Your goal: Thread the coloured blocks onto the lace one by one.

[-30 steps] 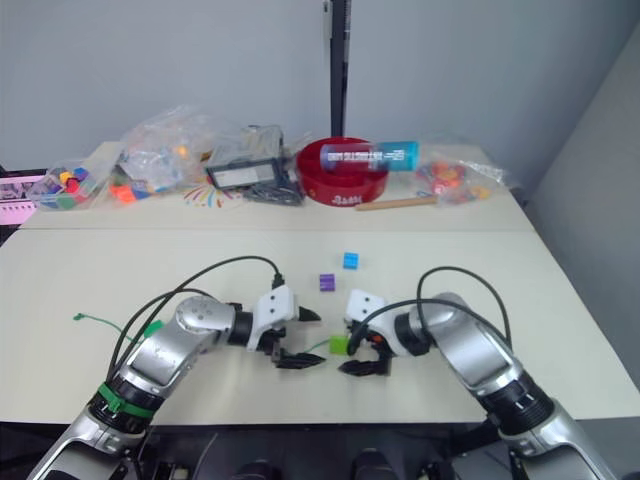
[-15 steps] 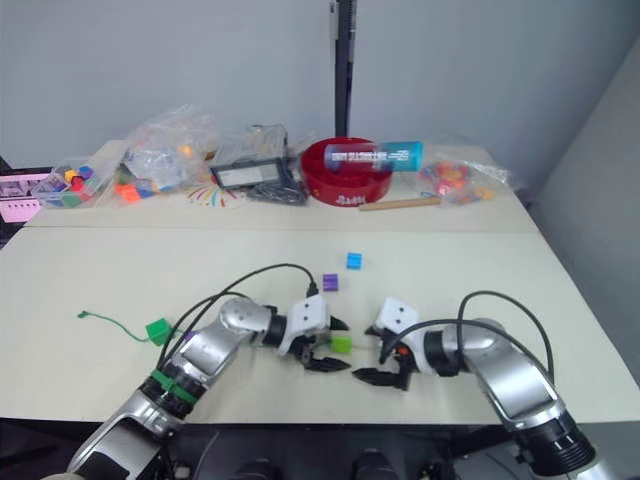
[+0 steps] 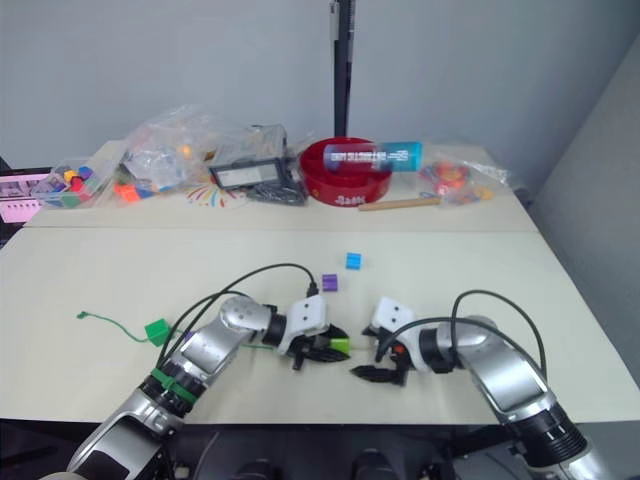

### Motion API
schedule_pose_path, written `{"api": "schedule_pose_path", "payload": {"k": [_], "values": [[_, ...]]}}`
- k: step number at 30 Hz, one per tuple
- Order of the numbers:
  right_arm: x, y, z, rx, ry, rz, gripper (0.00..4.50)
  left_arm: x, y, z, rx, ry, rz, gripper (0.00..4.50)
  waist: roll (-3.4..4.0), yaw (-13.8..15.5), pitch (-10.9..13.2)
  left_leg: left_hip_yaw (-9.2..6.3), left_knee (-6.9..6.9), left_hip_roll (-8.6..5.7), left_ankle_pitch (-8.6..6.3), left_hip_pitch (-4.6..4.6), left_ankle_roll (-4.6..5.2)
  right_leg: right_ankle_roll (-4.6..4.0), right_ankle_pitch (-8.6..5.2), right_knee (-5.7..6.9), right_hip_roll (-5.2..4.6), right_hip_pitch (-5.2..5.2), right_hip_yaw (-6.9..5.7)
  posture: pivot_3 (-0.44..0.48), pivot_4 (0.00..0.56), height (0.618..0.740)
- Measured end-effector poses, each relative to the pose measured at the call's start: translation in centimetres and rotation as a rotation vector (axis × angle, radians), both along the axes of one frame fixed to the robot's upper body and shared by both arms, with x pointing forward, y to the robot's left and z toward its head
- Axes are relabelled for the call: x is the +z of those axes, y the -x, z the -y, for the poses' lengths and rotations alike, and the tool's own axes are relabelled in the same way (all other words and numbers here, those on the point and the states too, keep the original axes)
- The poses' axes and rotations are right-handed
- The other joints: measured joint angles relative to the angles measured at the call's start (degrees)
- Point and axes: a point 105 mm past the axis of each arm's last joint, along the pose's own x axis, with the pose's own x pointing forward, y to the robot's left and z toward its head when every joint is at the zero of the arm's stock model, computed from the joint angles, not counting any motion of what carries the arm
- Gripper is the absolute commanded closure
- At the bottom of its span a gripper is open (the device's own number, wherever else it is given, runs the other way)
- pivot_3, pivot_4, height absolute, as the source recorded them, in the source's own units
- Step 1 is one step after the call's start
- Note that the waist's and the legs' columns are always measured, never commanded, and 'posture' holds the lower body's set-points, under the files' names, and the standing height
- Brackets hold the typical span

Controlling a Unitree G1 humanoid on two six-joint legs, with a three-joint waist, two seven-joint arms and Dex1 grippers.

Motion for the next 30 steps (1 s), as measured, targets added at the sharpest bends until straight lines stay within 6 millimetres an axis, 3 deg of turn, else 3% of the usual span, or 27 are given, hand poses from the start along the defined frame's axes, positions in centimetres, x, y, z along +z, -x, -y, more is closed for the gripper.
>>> {"api": "schedule_pose_path", "payload": {"k": [9,18,30], "values": [[-0.1,0.3,-0.2,0.027,-0.009,-0.006,4.5,0.0,0.0,0.0,-0.002,-0.002,-0.001,3.16,0.0,0.02,0.0,0.0,0.0,0.0,0.0,0.0,0.0,0.0,0.0,0.0,0.0,0.0,0.0,0.0,0.15,0.731],[-0.1,0.6,-0.5,0.054,-0.001,0.0,4.5,0.0,0.3,-0.6,-0.017,-0.021,0.009,3.16,0.0,-0.14,0.0,0.0,0.0,0.01,0.0,0.0,0.0,0.0,0.0,0.02,0.01,-0.03,0.01,0.0,0.15,0.731],[-0.2,0.3,0.1,0.089,0.036,0.014,4.5,0.7,1.4,-14.5,0.121,-0.248,0.06,3.16,0.01,-3.02,-0.01,0.06,-0.2,0.25,-0.01,0.35,0.02,-0.16,-0.04,0.19,0.21,0.01,0.05,0.0,0.15,0.731]]}}
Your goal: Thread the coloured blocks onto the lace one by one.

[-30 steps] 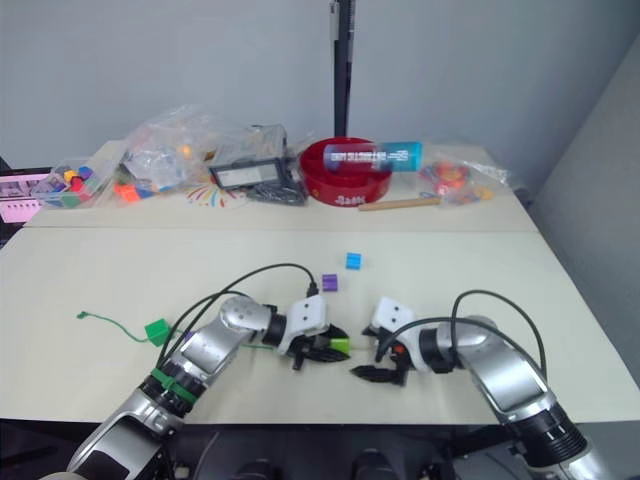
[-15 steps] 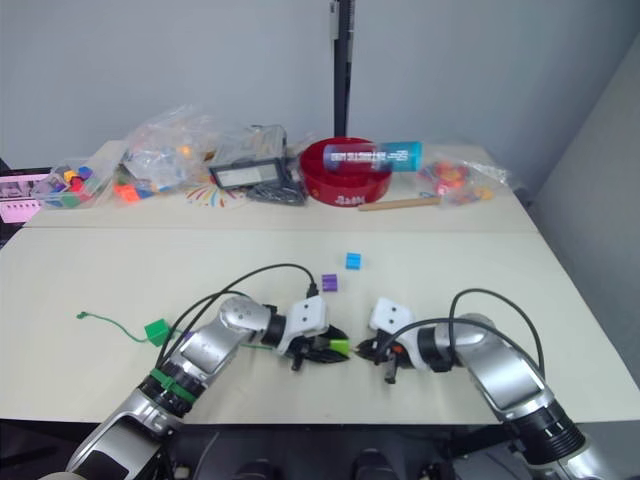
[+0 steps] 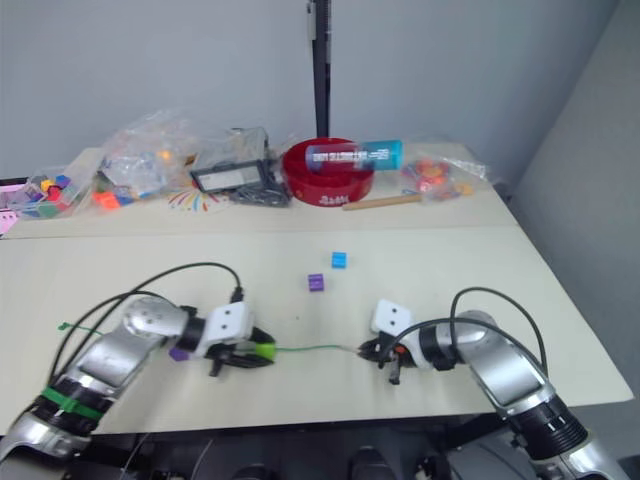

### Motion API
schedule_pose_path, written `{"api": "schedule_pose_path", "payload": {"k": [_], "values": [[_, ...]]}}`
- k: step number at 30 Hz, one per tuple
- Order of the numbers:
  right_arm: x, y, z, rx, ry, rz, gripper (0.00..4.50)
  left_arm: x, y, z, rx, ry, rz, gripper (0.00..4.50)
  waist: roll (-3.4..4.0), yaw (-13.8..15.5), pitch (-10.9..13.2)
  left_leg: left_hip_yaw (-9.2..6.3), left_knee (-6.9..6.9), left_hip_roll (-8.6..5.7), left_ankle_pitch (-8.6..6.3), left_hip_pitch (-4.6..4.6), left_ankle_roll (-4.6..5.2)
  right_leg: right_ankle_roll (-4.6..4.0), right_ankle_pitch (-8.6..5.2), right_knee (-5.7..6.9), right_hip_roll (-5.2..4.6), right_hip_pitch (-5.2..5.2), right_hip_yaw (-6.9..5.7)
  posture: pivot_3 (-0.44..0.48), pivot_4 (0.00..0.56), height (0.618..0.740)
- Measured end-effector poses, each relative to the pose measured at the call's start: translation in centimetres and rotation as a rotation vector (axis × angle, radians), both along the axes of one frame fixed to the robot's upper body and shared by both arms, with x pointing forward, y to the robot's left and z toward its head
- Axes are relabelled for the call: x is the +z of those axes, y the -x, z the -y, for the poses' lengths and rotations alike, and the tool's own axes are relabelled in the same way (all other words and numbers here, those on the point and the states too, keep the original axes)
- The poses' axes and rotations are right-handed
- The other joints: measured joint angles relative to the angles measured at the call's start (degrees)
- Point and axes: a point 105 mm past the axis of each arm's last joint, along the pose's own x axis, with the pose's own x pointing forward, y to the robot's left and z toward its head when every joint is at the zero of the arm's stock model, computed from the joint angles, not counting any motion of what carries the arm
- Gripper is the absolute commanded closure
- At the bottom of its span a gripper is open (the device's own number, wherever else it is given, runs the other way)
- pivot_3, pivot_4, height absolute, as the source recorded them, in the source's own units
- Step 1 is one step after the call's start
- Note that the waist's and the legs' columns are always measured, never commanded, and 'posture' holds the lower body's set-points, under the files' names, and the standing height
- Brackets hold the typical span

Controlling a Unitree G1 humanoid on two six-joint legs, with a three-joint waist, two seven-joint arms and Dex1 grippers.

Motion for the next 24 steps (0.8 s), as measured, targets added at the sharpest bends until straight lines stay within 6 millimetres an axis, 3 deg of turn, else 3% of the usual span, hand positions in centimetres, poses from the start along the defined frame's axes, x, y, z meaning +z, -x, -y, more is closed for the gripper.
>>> {"api": "schedule_pose_path", "payload": {"k": [1,7,17,19,24], "values": [[0.0,0.0,0.0,0.004,0.002,-0.001,4.5,0.1,-0.1,-1.7,0.023,-0.019,0.005,3.16,0.01,-0.08,-0.01,0.04,-0.07,0.03,0.0,0.1,0.0,-0.06,-0.02,0.02,0.02,0.02,0.01,0.0,0.15,0.731],[0.0,-0.2,0.0,0.01,0.005,0.004,4.5,-0.1,-0.2,-6.3,0.097,-0.078,0.022,3.16,0.12,-0.24,-0.07,0.25,-0.3,0.19,-0.03,0.64,0.05,0.09,-0.25,0.04,0.18,0.3,0.17,0.0,0.15,0.731],[0.0,-0.2,0.0,0.011,0.005,0.005,4.5,-0.2,0.3,-7.9,0.147,-0.066,0.008,3.16,0.36,-0.32,-0.17,0.56,-0.3,0.64,-0.11,0.65,0.18,0.01,-0.3,0.12,0.8,0.08,0.65,0.0,0.15,0.731],[0.0,-0.2,0.0,0.011,0.005,0.006,4.5,0.0,0.3,-8.0,0.167,-0.047,0.002,2.15,0.36,-0.32,-0.17,0.58,-0.3,0.64,-0.11,0.64,0.18,0.01,-0.3,0.12,0.8,0.05,0.67,0.0,0.15,0.731],[0.1,-0.3,-0.3,0.015,-0.004,0.012,4.5,0.6,0.2,-7.5,0.194,0.013,-0.049,0.5,0.33,0.23,-0.13,0.59,-0.28,0.64,-0.12,0.45,0.19,0.01,-0.3,0.08,0.81,-0.08,0.67,0.0,0.15,0.731]]}}
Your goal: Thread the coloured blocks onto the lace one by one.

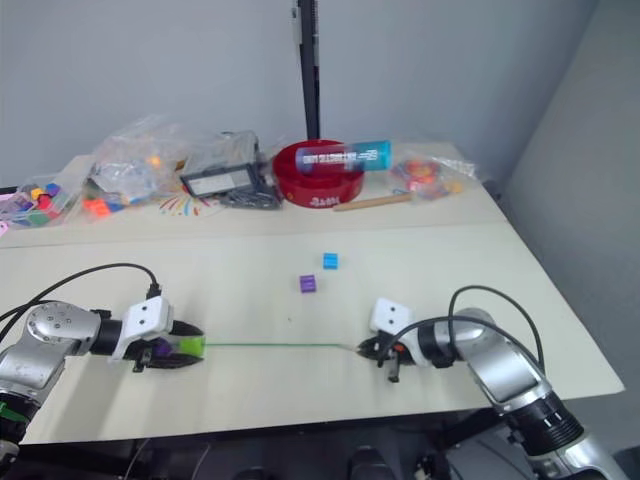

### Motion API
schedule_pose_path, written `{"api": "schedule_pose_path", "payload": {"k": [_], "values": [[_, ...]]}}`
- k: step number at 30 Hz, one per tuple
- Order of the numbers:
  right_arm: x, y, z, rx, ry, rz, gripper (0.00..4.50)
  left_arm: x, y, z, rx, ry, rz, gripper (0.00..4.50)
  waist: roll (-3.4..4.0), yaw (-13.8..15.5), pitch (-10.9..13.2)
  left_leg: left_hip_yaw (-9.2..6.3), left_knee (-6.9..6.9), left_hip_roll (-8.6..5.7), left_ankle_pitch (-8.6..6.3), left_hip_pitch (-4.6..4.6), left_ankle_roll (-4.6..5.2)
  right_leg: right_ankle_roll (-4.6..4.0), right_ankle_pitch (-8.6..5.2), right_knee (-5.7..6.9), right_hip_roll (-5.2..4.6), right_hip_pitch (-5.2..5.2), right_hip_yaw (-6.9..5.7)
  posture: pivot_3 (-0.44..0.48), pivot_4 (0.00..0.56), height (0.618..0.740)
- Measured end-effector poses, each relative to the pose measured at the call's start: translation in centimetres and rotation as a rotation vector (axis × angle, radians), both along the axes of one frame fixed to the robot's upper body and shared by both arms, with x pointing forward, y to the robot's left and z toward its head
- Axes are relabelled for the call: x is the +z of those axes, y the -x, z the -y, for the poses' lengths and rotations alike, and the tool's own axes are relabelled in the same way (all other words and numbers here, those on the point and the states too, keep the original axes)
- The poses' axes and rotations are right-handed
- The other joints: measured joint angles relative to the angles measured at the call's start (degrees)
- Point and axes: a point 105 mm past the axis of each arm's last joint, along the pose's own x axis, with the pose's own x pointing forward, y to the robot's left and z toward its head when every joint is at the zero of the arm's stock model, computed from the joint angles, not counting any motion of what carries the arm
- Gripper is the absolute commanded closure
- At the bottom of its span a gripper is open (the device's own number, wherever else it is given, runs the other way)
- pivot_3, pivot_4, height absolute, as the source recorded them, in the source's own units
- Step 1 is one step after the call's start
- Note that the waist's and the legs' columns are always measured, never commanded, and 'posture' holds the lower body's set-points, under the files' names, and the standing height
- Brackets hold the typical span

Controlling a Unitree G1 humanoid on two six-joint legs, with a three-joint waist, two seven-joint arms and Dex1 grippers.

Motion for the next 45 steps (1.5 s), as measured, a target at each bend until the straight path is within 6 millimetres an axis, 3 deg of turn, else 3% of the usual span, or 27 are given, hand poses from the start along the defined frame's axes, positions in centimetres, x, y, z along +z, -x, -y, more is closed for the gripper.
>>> {"api": "schedule_pose_path", "payload": {"k": [1,8,11,14,19,28,32,42,45], "values": [[0.1,0.0,-0.1,0.003,-0.003,0.002,4.5,0.3,0.0,0.4,-0.006,0.009,-0.009,0.05,-0.05,0.14,0.04,-0.01,0.03,0.0,0.0,-0.12,0.0,-0.06,0.04,-0.01,0.0,-0.08,0.0,0.0,0.15,0.731],[0.4,-0.3,-0.9,0.007,-0.008,-0.006,4.5,4.3,0.3,3.8,-0.088,0.145,-0.032,0.05,-0.31,1.02,0.2,-0.13,0.12,0.0,0.0,-0.58,-0.01,-0.41,0.27,-0.1,-0.03,-0.33,-0.15,0.0,0.15,0.731],[0.6,-0.4,-2.3,0.009,-0.005,-0.012,4.5,6.1,0.3,7.1,-0.16,0.22,0.018,0.05,-0.29,1.3,0.2,-0.13,0.12,-0.01,0.0,-0.6,-0.01,-0.41,0.28,-0.1,-0.04,-0.34,-0.16,0.0,0.15,0.731],[1.0,0.0,-3.7,0.041,-0.013,-0.001,4.5,5.3,0.6,10.0,-0.215,0.265,0.015,0.05,-0.3,1.4,0.21,-0.16,0.13,-0.01,0.01,-0.62,-0.01,-0.42,0.28,-0.1,-0.04,-0.34,-0.16,0.0,0.15,0.731],[1.2,-0.4,-4.1,0.02,-0.008,0.003,4.5,2.9,0.2,13.7,-0.244,0.302,0.018,0.05,-0.34,1.63,0.23,-0.2,0.2,-0.06,0.01,-0.66,-0.01,-0.42,0.3,-0.11,-0.08,-0.33,-0.19,0.0,0.15,0.731],[1.4,-0.2,-4.3,0.024,-0.003,0.002,4.5,0.1,-1.2,15.7,-0.231,0.318,0.022,0.05,-0.34,1.64,0.23,-0.24,0.23,-0.07,0.01,-0.67,-0.01,-0.42,0.3,-0.11,-0.1,-0.33,-0.22,0.0,0.15,0.731],[1.4,-0.1,-4.3,0.023,0.001,-0.002,4.5,0.0,-1.5,16.3,-0.236,0.34,0.019,1.12,-0.34,1.62,0.23,-0.24,0.23,-0.08,0.01,-0.67,-0.01,-0.42,0.31,-0.1,-0.1,-0.32,-0.23,0.0,0.15,0.731],[1.4,-0.1,-4.3,0.019,0.001,-0.003,4.5,-0.4,-1.6,16.8,-0.253,0.341,0.015,4.49,-0.34,1.58,0.23,-0.26,0.24,-0.09,0.01,-0.67,-0.01,-0.41,0.31,-0.1,-0.11,-0.32,-0.23,0.0,0.15,0.731],[1.5,-0.2,-4.1,0.02,0.007,-0.002,4.5,-0.4,-1.4,16.9,-0.264,0.34,0.01,4.49,-0.34,1.58,0.23,-0.27,0.25,-0.09,0.01,-0.67,-0.01,-0.41,0.31,-0.1,-0.12,-0.31,-0.25,0.0,0.15,0.731]]}}
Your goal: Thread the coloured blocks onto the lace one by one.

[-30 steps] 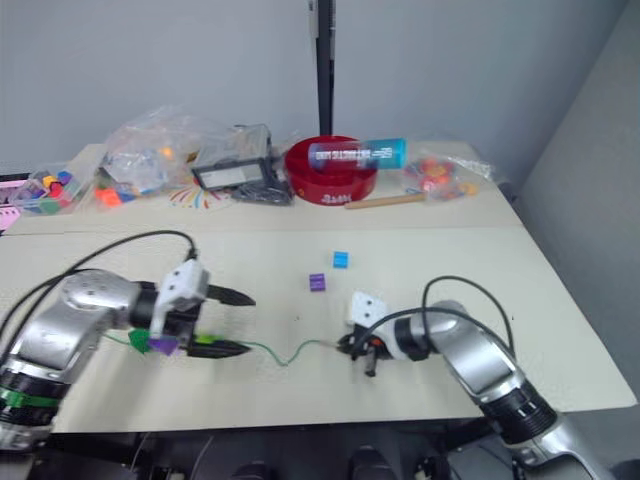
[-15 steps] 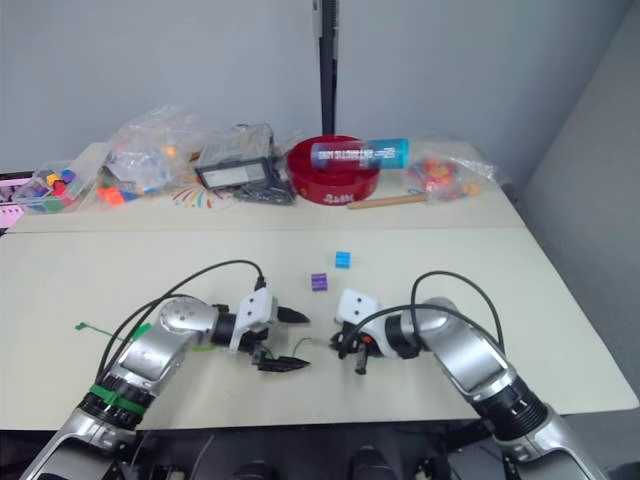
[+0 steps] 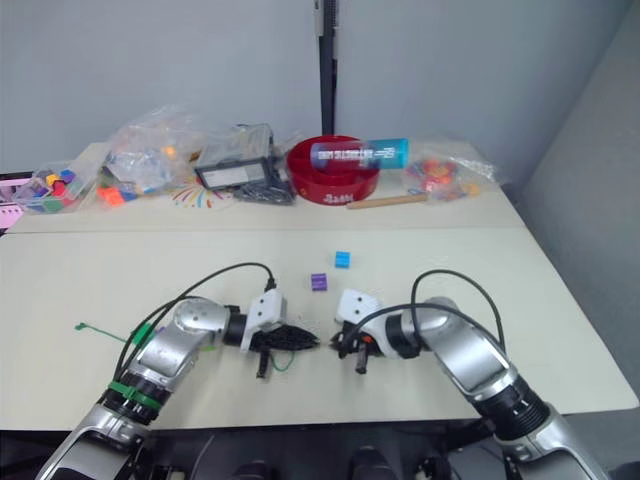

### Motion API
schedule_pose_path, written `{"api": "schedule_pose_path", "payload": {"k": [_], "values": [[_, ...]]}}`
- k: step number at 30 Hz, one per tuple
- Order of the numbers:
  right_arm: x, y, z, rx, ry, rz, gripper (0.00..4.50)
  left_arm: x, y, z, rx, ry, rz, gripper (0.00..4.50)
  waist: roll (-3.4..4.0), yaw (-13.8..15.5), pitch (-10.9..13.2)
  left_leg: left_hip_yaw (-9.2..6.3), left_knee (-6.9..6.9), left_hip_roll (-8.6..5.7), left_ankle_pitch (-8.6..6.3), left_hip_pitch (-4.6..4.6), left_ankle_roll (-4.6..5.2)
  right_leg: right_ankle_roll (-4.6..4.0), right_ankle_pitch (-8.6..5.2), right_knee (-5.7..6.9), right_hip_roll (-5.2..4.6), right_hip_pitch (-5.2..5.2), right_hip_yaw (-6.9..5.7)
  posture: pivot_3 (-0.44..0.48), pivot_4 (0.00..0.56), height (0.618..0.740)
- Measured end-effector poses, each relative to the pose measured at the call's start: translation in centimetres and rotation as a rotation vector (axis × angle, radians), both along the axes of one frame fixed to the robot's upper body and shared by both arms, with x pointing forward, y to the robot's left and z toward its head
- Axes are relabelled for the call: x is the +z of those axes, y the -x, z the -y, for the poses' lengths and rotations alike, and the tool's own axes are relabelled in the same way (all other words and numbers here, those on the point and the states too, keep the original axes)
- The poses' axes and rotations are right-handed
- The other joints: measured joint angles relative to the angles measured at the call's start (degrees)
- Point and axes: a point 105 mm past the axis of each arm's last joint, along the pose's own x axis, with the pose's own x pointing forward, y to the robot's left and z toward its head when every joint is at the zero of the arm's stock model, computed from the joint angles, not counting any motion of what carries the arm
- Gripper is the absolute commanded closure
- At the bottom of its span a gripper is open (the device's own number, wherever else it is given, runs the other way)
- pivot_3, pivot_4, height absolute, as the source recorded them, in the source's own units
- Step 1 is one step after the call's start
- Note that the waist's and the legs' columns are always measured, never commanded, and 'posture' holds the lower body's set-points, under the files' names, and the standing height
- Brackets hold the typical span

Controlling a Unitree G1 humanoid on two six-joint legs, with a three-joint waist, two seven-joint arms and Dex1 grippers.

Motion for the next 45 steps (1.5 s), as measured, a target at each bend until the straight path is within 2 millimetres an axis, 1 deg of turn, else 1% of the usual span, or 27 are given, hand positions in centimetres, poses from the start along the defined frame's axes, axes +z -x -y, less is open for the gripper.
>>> {"api": "schedule_pose_path", "payload": {"k": [11,13,15,18,20,24,28,31,36,40,45], "values": [[0.0,0.1,0.0,0.008,0.002,-0.005,4.5,0.0,0.0,0.0,-0.001,-0.005,0.003,4.49,0.0,-0.02,0.0,0.0,0.0,0.0,0.0,0.0,0.0,0.0,0.0,0.0,-0.01,0.0,0.0,0.0,0.15,0.731],[0.0,0.1,0.0,0.003,0.0,-0.002,3.78,0.0,0.1,0.0,-0.001,-0.006,0.004,4.5,0.0,-0.02,0.0,0.0,0.0,0.0,0.0,0.0,0.0,0.0,0.0,0.0,-0.01,0.0,0.0,0.0,0.15,0.731],[0.0,0.2,-0.2,0.005,-0.012,-0.003,3.15,0.1,-0.1,-0.2,0.009,-0.008,0.007,4.5,0.0,-0.03,0.0,-0.01,0.0,0.0,0.0,0.0,0.0,0.0,0.0,0.0,0.0,0.0,-0.01,0.0,0.15,0.731],[0.3,0.6,-0.4,-0.004,-0.054,-0.008,2.07,0.4,-0.3,-1.1,0.038,-0.027,0.019,4.5,0.0,-0.06,0.0,-0.02,0.0,0.0,0.0,0.0,0.0,0.0,0.0,0.01,-0.01,0.0,-0.01,0.0,0.15,0.731],[0.7,0.6,-0.2,-0.025,-0.082,-0.012,1.46,0.5,-0.4,-1.8,0.058,-0.042,0.024,4.5,0.0,-0.04,0.0,-0.02,0.0,0.0,0.0,0.0,0.0,0.0,0.0,0.01,-0.01,0.0,-0.01,0.0,0.15,0.731],[2.3,-0.3,0.9,-0.115,-0.162,0.019,0.02,0.7,-0.4,-3.2,0.098,-0.056,0.023,4.5,0.0,0.04,0.0,-0.03,0.0,0.01,0.0,0.0,0.0,0.0,0.0,0.0,-0.02,0.01,-0.03,0.0,0.15,0.731],[3.3,-1.5,1.5,-0.23,-0.241,0.063,0.02,1.1,-0.2,-3.6,0.107,-0.062,0.03,4.5,0.0,0.0,0.0,-0.02,0.0,0.01,0.0,0.0,0.0,0.0,0.0,0.0,-0.03,0.01,-0.03,0.0,0.15,0.731],[3.1,-2.2,1.9,-0.306,-0.269,0.075,0.02,1.1,0.0,-4.0,0.115,-0.065,0.029,4.5,0.0,-0.08,0.0,-0.02,0.0,0.01,0.0,0.0,0.0,0.0,0.0,0.01,-0.02,0.01,-0.03,0.0,0.15,0.731],[2.7,-3.0,0.9,-0.404,-0.349,0.104,0.02,1.1,0.2,-4.6,0.14,-0.073,0.02,4.5,0.0,-0.12,0.0,-0.02,0.0,0.01,0.0,0.0,0.0,0.0,0.0,0.01,-0.02,0.0,-0.03,0.0,0.15,0.731],[2.8,-3.5,0.1,-0.464,-0.4,0.145,0.02,1.0,0.6,-5.2,0.158,-0.082,0.008,4.5,0.01,-0.15,0.0,-0.03,0.0,0.02,0.0,0.0,0.0,0.0,0.0,0.01,-0.02,0.0,-0.05,0.0,0.15,0.731],[2.5,-3.8,-0.7,-0.528,-0.427,0.179,0.02,1.6,0.6,-5.3,0.164,-0.068,0.01,4.5,0.01,-0.01,0.0,-0.03,0.0,0.01,0.0,-0.01,0.0,0.01,0.0,0.0,-0.05,0.01,-0.05,0.0,0.15,0.731]]}}
